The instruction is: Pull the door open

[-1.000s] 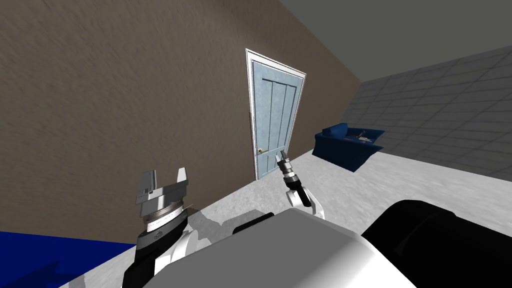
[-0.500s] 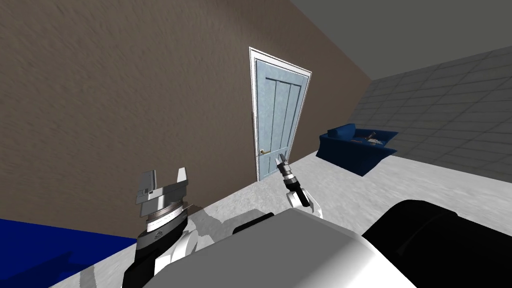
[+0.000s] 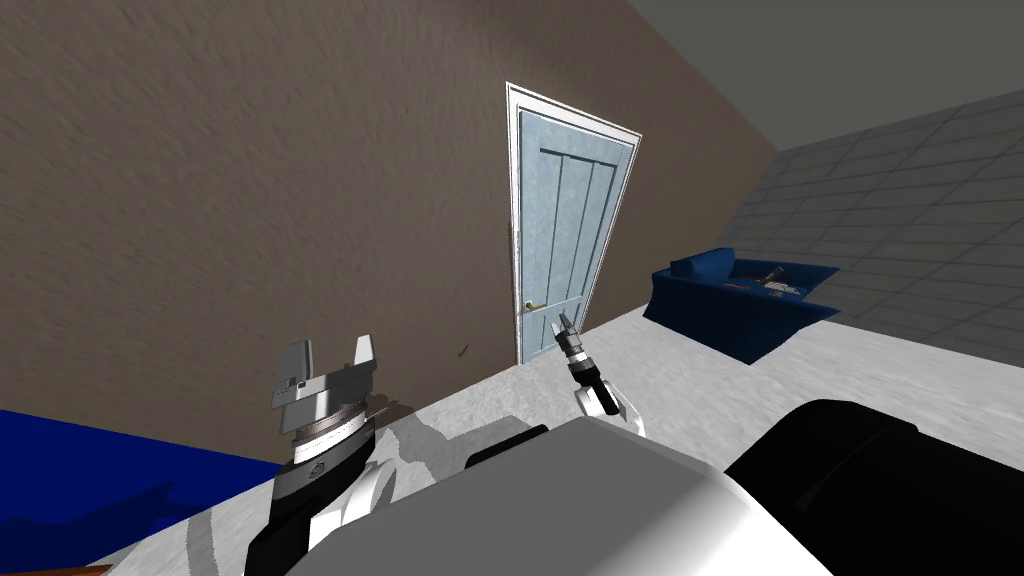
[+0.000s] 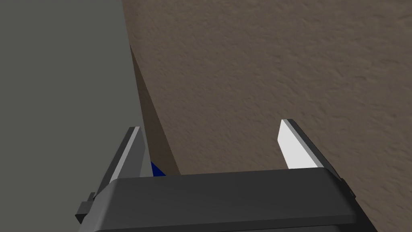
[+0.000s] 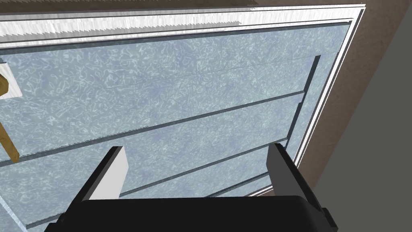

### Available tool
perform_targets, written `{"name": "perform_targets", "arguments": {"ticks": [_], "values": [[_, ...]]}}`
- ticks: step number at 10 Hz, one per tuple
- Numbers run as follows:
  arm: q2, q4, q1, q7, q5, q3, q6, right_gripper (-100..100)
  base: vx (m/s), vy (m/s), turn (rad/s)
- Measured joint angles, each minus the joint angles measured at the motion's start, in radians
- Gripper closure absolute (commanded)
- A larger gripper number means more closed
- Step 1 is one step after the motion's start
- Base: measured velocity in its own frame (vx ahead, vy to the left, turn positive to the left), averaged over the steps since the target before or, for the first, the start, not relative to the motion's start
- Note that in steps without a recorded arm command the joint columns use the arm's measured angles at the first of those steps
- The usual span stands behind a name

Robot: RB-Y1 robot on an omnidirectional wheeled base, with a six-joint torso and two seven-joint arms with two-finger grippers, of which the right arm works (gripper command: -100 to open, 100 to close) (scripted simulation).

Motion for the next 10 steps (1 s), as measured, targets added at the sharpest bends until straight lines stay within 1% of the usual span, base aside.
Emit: {"name": "perform_targets", "arguments": {"ticks": [1,2,4,7,9,10], "values": [[-0.004,0.026,-0.008,-0.003,-0.002,-0.001,-0.004,-100,0.041,-0.02,0.103],[-0.012,0.053,-0.012,-0.007,-0.006,-0.002,-0.015,-100,0.038,-0.024,0.047],[-0.02,0.1,-0.023,-0.011,-0.01,-0.002,-0.027,-100,0.053,-0.024,0.076],[-0.037,0.201,-0.047,-0.021,-0.019,-0.007,-0.061,-100,0.045,-0.02,0.075],[-0.056,0.26,-0.058,-0.032,-0.028,-0.009,-0.076,-100,0.064,-0.031,0.106],[-0.058,0.308,-0.071,-0.033,-0.029,-0.009,-0.091,-100,0.055,-0.027,0.098]]}}
